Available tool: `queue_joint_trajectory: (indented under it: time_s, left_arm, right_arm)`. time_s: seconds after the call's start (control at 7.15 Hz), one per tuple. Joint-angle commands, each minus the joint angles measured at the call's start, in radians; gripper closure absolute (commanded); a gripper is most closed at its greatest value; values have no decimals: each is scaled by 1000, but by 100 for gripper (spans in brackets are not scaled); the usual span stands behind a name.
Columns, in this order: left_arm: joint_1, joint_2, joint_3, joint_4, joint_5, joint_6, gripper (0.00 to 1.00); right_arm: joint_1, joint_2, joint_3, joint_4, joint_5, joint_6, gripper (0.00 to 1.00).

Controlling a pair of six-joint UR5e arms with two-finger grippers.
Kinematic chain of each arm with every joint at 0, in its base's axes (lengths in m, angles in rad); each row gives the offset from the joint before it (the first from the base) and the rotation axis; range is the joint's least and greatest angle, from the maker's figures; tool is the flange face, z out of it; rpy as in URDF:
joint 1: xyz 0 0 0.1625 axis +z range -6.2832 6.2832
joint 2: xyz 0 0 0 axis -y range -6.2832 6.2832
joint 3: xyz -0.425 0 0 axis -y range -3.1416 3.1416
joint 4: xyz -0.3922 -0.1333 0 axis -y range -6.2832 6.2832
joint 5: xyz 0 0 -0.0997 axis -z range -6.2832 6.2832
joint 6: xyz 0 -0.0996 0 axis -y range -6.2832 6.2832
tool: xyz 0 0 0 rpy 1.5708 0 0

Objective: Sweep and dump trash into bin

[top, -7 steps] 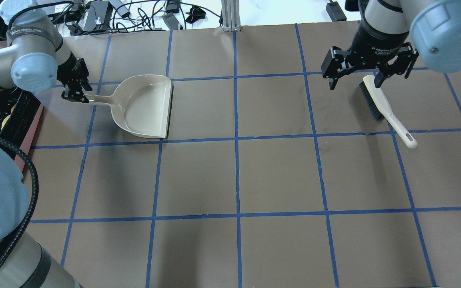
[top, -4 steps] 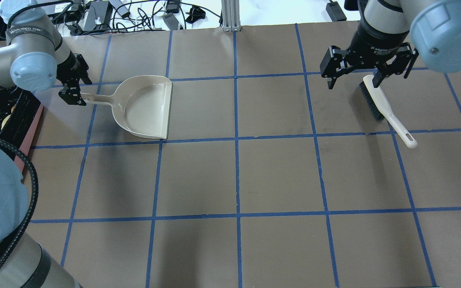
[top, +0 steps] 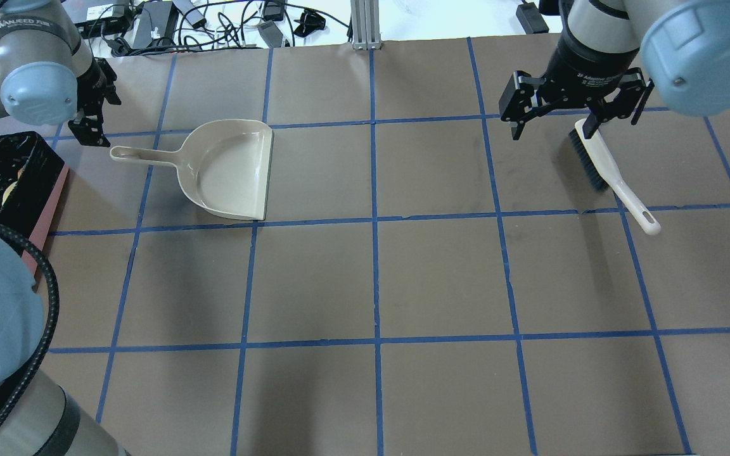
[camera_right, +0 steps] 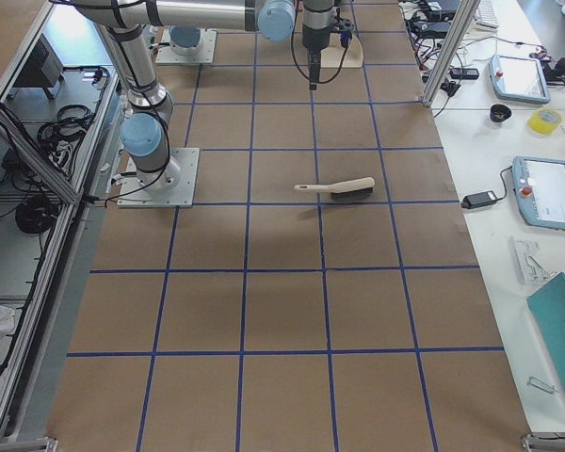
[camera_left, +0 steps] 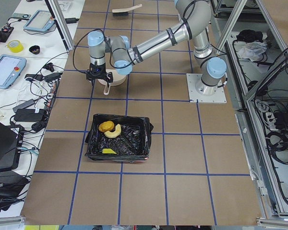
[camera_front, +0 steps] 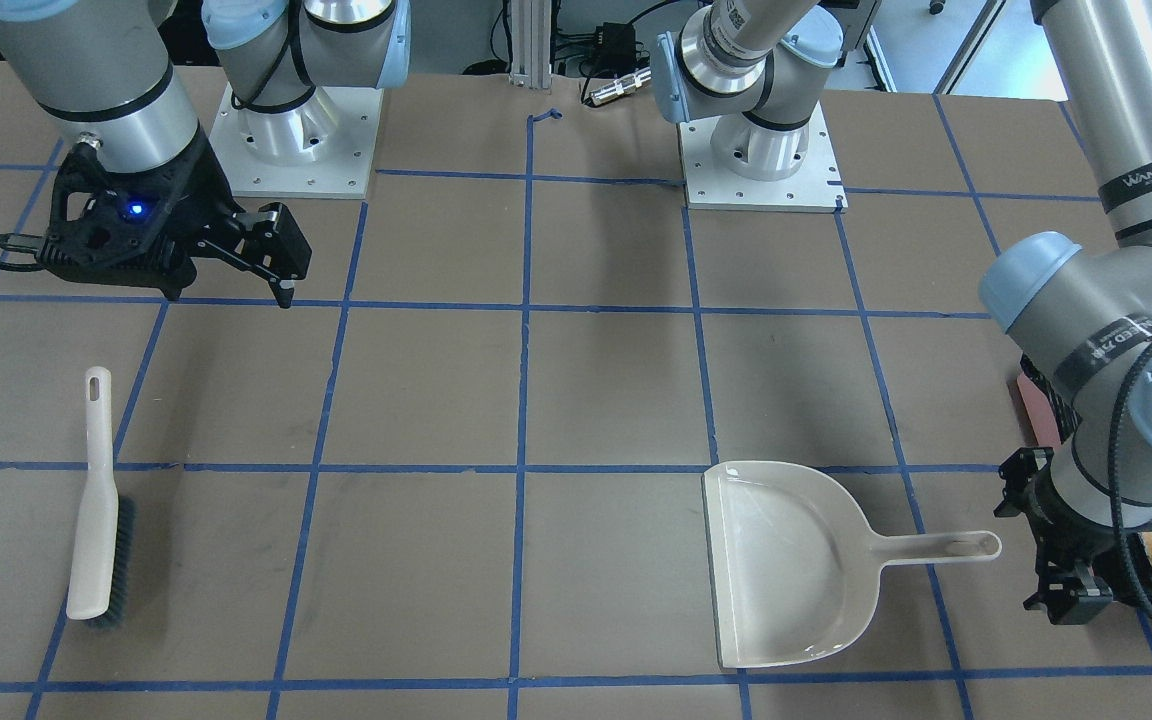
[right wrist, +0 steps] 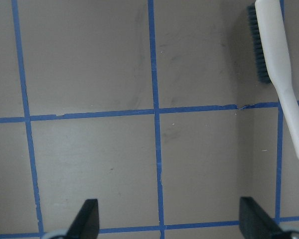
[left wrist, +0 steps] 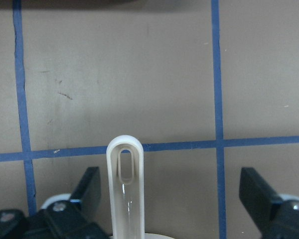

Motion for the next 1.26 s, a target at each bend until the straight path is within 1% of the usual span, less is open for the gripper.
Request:
queue_joint_trajectory:
  time_s: [0.0,0.14,0.42,0.56,0.84,0.98,1.12]
  left_arm:
    - [-1,12,4,2,6,6,0]
    - [-3,29,7,3,9,103,0]
    - [-27,69,5,-1,13,378,0]
    - [-78,105,7,-4,16,541,0]
    - [-125,165,-4,-30,12,663,0]
    - [-156,194,-4,-56,6,790,0]
    - [-178,214,-4,-89,4,859,0]
  right_arm:
    - [16,4,-2,-2,-6,10,0]
    - [16,7,6,-5,-9,10,0]
    - [16,18,7,-12,0,7,0]
    - [16,35,10,-14,4,9,0]
    - [16,41,10,-12,4,7,0]
    - [16,41,12,-11,4,7,0]
    - [16,41,21,-12,4,6,0]
